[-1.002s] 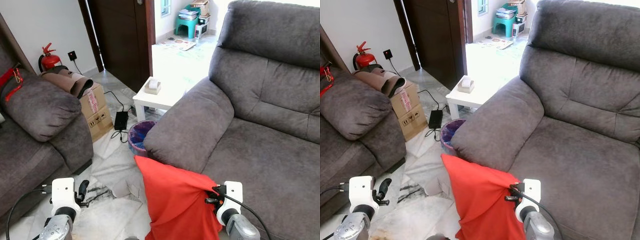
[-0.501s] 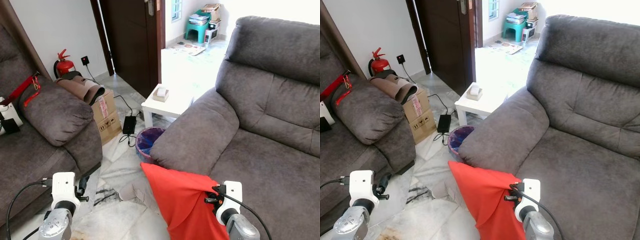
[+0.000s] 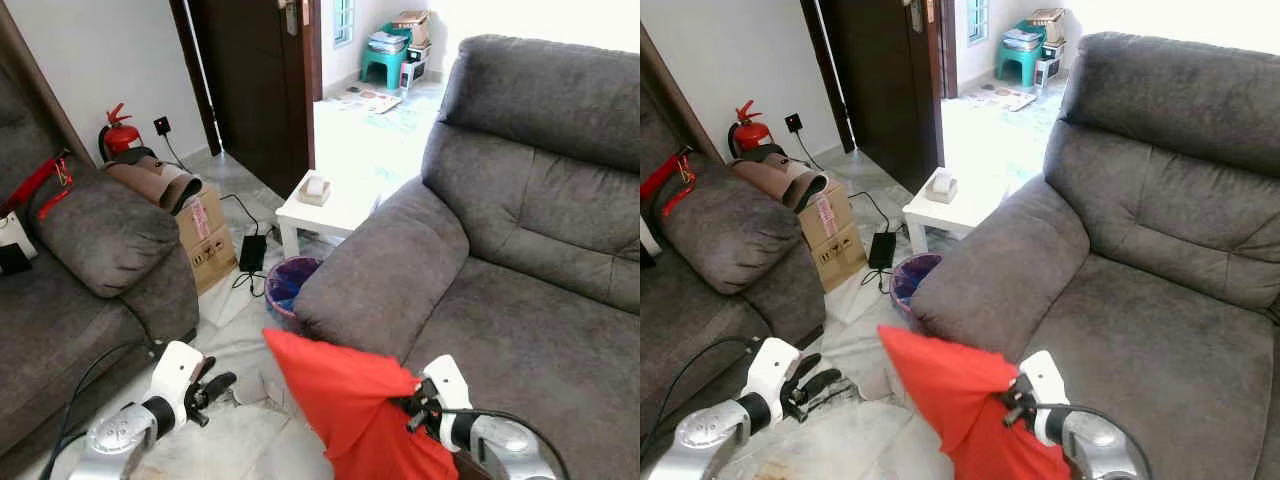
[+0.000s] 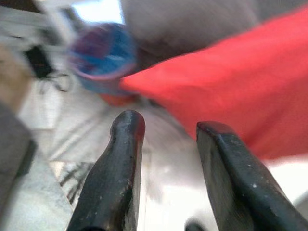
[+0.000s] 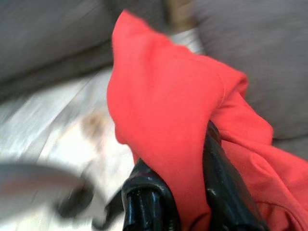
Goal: Move the pillow to the sofa from floor
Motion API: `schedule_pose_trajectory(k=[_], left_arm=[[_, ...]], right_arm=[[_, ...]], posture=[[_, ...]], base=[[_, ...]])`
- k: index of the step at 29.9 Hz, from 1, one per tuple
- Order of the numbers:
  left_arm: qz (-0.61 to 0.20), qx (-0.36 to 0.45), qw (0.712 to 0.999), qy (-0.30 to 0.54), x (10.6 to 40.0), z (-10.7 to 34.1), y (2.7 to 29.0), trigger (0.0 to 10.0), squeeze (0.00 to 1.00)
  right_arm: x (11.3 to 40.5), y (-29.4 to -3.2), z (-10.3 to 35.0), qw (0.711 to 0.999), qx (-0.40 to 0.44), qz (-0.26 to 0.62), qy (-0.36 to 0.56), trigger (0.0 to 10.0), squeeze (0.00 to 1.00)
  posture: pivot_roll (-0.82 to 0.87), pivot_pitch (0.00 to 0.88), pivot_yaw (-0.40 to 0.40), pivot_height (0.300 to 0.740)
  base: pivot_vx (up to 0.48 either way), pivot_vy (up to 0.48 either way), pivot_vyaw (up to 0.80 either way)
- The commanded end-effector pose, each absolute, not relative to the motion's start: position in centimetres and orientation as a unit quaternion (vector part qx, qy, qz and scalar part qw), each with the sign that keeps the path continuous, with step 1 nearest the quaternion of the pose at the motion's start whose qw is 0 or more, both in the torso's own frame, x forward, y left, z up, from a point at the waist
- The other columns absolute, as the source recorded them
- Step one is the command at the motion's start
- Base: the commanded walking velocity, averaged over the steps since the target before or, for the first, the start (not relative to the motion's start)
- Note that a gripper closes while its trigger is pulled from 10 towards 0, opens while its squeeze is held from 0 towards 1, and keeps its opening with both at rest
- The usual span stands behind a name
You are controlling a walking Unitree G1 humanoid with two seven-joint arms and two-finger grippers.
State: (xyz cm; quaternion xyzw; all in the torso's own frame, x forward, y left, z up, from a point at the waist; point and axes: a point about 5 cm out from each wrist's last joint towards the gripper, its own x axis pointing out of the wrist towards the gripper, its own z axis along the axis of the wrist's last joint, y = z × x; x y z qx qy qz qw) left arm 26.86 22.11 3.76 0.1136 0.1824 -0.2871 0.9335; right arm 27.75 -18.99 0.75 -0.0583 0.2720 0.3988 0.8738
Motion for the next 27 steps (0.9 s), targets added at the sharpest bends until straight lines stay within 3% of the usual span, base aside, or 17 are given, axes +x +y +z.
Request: schedule_pose_trajectory(k=[1,3,4,5,6,11,15,18,23,27], left_arm=[[-0.329,0.14,0.911,0.207,26.5,3.6,22.1,10.0,0.0],[-0.362,0.139,0.895,0.222,26.2,3.6,22.0,10.0,0.0],[-0.397,0.154,0.874,0.234,25.9,3.7,21.9,10.0,0.28],[-0.397,0.154,0.874,0.234,25.9,3.7,21.9,10.0,0.28],[-0.421,0.154,0.86,0.243,25.6,3.7,21.8,10.0,1.0],[-0.472,0.144,0.831,0.255,24.9,3.9,21.1,10.0,1.0],[-0.522,0.194,0.784,0.274,23.9,3.4,20.9,10.0,1.0],[-0.529,0.241,0.762,0.285,24.1,2.9,21.0,10.0,1.0],[-0.531,0.262,0.751,0.292,24.3,2.8,21.0,10.0,1.0],[-0.526,0.33,0.712,0.327,23.4,0.7,21.6,10.0,1.0]], right_arm=[[29.2,-18.0,3.0,0.856,-0.092,0.458,0.223,10.0,0.0],[28.9,-18.1,3.0,0.833,-0.108,0.488,0.236,10.0,0.0],[28.6,-18.2,2.9,0.811,-0.125,0.516,0.246,10.0,0.0],[28.6,-18.2,2.9,0.811,-0.125,0.516,0.246,10.0,0.0],[28.5,-18.1,3.1,0.805,-0.123,0.527,0.243,10.0,0.0],[28.5,-17.6,3.4,0.804,-0.106,0.538,0.23,10.0,0.0],[28.2,-17.1,3.5,0.792,-0.102,0.56,0.221,10.0,0.0],[28.1,-16.6,4.1,0.779,-0.102,0.583,0.208,10.0,0.0],[28.1,-16.4,4.5,0.774,-0.101,0.593,0.197,10.0,0.0],[27.9,-15.8,5.1,0.763,-0.1,0.612,0.183,10.0,0.0]], posture=[[0.12,0.0,0.048,0.74],[0.12,0.0,0.046,0.74],[0.12,0.0,0.047,0.74],[0.12,0.0,0.047,0.74],[0.12,0.0,0.052,0.74],[0.11,0.0,0.051,0.74],[0.12,0.0,0.049,0.74],[0.11,0.0,0.055,0.74],[0.1,0.0,0.054,0.74],[0.1,0.0,0.054,0.74]], base=[[0.0,0.0,0.0],[0.0,0.0,0.0],[0.0,0.0,0.0],[0.0,0.0,0.0],[0.0,0.0,0.0],[0.0,0.0,0.0],[0.0,0.0,0.0],[0.0,0.0,0.0],[0.0,0.0,0.0],[0.0,0.0,0.0]])
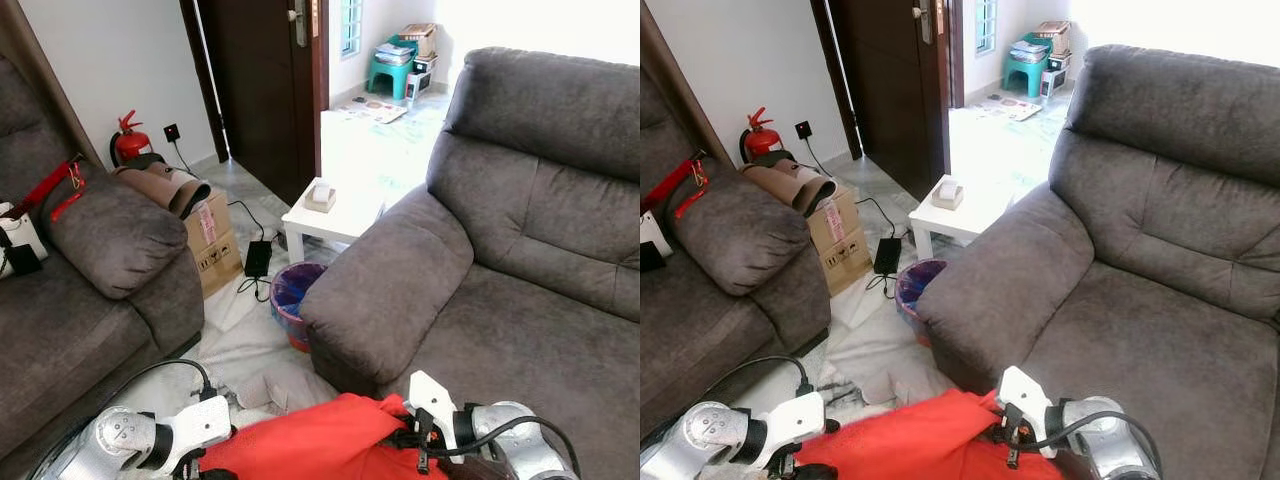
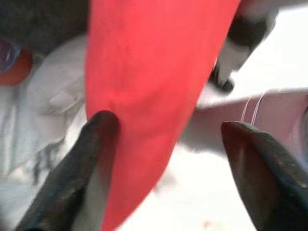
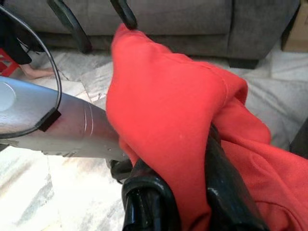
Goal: Move the pillow to the sofa from floor
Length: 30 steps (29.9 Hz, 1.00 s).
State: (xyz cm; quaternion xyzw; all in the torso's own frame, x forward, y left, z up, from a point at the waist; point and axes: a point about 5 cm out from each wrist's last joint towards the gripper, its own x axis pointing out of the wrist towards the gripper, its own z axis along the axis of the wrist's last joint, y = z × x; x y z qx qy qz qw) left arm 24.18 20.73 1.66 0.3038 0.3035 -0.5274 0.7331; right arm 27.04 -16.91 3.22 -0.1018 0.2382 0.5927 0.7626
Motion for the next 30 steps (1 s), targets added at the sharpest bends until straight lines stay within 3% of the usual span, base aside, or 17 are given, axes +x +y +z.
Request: schedule_pose_trajectory(k=[1,4,7,10,11,12,22,29,30], left_arm=[[-0.527,0.333,0.709,0.331,23.2,0.3,21.7,10.0,1.0],[-0.515,0.347,0.715,0.322,23.1,-0.2,21.7,10.0,1.0],[-0.471,0.393,0.74,0.276,24.6,0.3,21.5,10.0,1.0],[-0.464,0.372,0.765,0.247,25.4,1.2,21.0,10.0,1.0],[-0.466,0.362,0.768,0.251,25.4,1.2,20.9,10.0,0.92],[-0.473,0.356,0.765,0.254,25.2,1.1,20.9,10.0,0.0],[-0.496,0.342,0.737,0.305,23.7,-0.8,21.5,10.0,0.0],[-0.442,0.371,0.765,0.286,24.6,-0.7,21.9,10.0,0.0],[-0.438,0.369,0.769,0.283,24.7,-0.6,21.9,6.3,0.0]], right_arm=[[27.9,-15.7,5.2,0.761,-0.1,0.614,0.181,10.0,0.0],[27.8,-15.7,5.4,0.759,-0.099,0.618,0.177,10.0,0.0],[27.6,-15.7,5.6,0.752,-0.096,0.626,0.181,10.0,0.0],[27.3,-15.8,5.5,0.752,-0.093,0.626,0.183,10.0,0.0],[27.2,-15.8,5.4,0.752,-0.093,0.626,0.184,10.0,0.0],[27.2,-15.8,5.4,0.753,-0.092,0.625,0.184,10.0,0.0],[27.1,-15.7,6.3,0.752,-0.083,0.63,0.175,10.0,0.0],[27.1,-15.9,6.8,0.754,-0.076,0.629,0.171,10.0,0.0],[27.0,-15.9,6.8,0.754,-0.075,0.629,0.171,10.0,0.0]], posture=[[0.09,0.0,0.057,0.74],[0.09,0.0,0.057,0.74],[0.09,0.0,0.05,0.74],[0.1,0.0,0.041,0.74],[0.1,0.0,0.041,0.74],[0.09,0.0,0.04,0.74],[0.08,0.0,0.039,0.74],[0.09,0.0,0.028,0.74],[0.09,0.0,0.028,0.74]], base=[[0.0,0.0,0.0],[0.0,0.0,0.0],[0.0,0.0,0.0],[0.0,0.0,0.0],[0.0,0.0,0.0],[0.0,0.0,0.0],[0.0,0.0,0.0],[0.0,0.0,0.0],[0.0,0.0,0.0]])
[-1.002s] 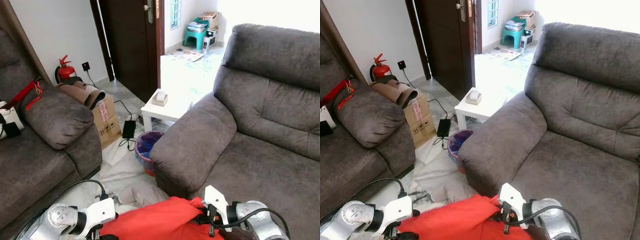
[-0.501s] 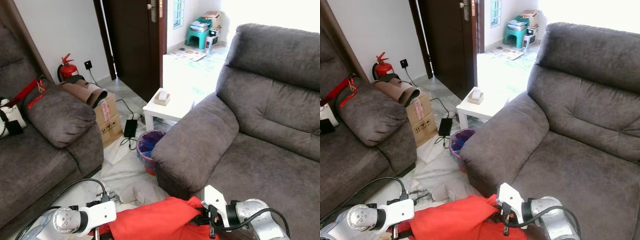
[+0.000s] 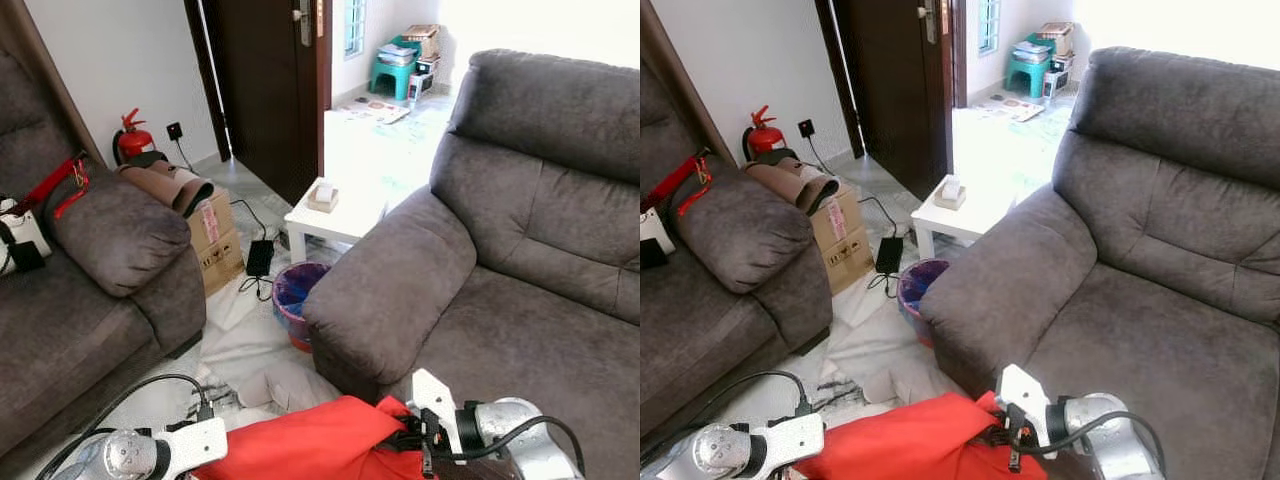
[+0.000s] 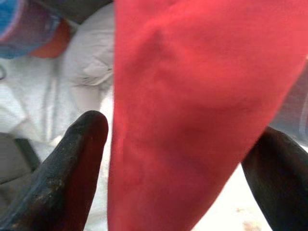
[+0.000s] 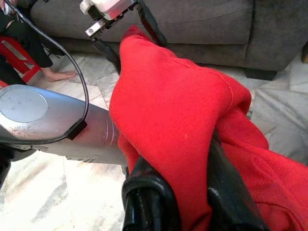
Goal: Move the pillow to the sofa from floor
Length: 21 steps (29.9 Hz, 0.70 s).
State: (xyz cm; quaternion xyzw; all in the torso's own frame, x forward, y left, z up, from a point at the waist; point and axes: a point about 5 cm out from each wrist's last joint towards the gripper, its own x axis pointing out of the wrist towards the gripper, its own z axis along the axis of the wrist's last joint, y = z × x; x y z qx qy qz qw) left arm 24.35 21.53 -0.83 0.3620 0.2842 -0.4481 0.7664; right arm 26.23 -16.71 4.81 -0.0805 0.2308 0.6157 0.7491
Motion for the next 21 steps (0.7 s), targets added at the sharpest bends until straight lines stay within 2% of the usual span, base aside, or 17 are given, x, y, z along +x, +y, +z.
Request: schedule_pose_trajectory(k=[1,3,4,11,21], left_arm=[[-0.436,0.37,0.772,0.278,24.77,-0.55,21.84,3.2,0.0],[-0.435,0.372,0.773,0.274,24.82,-0.49,21.82,3.2,0.0],[-0.441,0.376,0.769,0.271,24.66,-0.56,21.76,0.0,0.0],[-0.444,0.376,0.768,0.269,24.37,-0.85,21.73,0.0,0.0],[-0.466,0.391,0.744,0.276,23.93,-0.95,22.13,0.0,0.0]], right_arm=[[26.99,-15.93,6.81,0.754,-0.075,0.63,0.173,10.0,0.0],[26.95,-15.93,6.8,0.753,-0.074,0.63,0.174,10.0,0.0],[26.95,-15.91,6.71,0.752,-0.074,0.63,0.176,10.0,0.0],[27.29,-15.68,6.9,0.754,-0.076,0.629,0.175,10.0,0.0],[27.44,-15.55,6.79,0.755,-0.081,0.627,0.175,10.0,0.0]], posture=[[0.09,0.0,0.027,0.74],[0.09,0.0,0.027,0.74],[0.1,0.0,0.024,0.74],[0.1,0.0,0.024,0.74],[0.1,0.0,0.03,0.74]], base=[[0.0,0.0,0.0],[0.0,0.0,0.0],[0.0,0.0,0.0],[0.0,0.0,0.0],[0.0,0.0,0.0]])
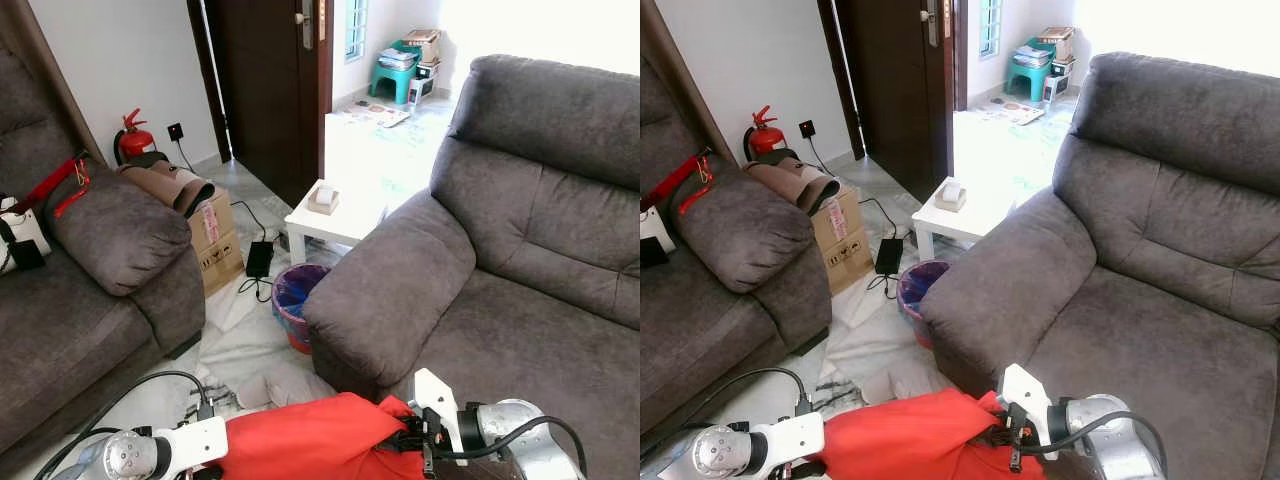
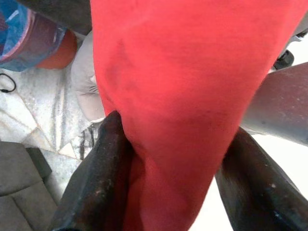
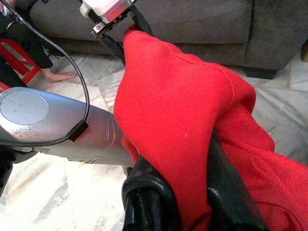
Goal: Move the pillow to the sofa from floor
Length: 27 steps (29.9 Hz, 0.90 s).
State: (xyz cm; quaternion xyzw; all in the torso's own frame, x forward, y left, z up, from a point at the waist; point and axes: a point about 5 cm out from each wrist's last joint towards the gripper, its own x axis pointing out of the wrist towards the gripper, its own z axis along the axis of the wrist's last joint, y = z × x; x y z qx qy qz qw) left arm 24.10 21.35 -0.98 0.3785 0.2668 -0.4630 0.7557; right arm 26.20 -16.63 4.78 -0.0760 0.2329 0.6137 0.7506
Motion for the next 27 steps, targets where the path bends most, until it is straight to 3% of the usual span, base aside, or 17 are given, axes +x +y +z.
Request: schedule_pose_trajectory(k=[1,4,27], left_arm=[[-0.467,0.394,0.742,0.277,23.92,-0.96,22.17,0.0,0.0],[-0.466,0.397,0.742,0.275,23.99,-0.88,22.21,0.0,0.0],[-0.455,0.377,0.766,0.252,24.75,-0.02,21.82,0.0,0.0]], right_arm=[[27.45,-15.53,6.79,0.755,-0.082,0.627,0.175,10.0,0.0],[27.49,-15.48,6.84,0.766,-0.07,0.618,0.164,10.0,0.0],[27.42,-15.03,6.54,0.761,-0.064,0.623,0.17,10.0,0.0]], posture=[[0.1,0.0,0.03,0.74],[0.13,0.0,0.026,0.74],[0.15,0.0,0.002,0.74]], base=[[0.0,0.0,0.0],[0.0,0.0,0.0],[0.0,0.0,0.0]])
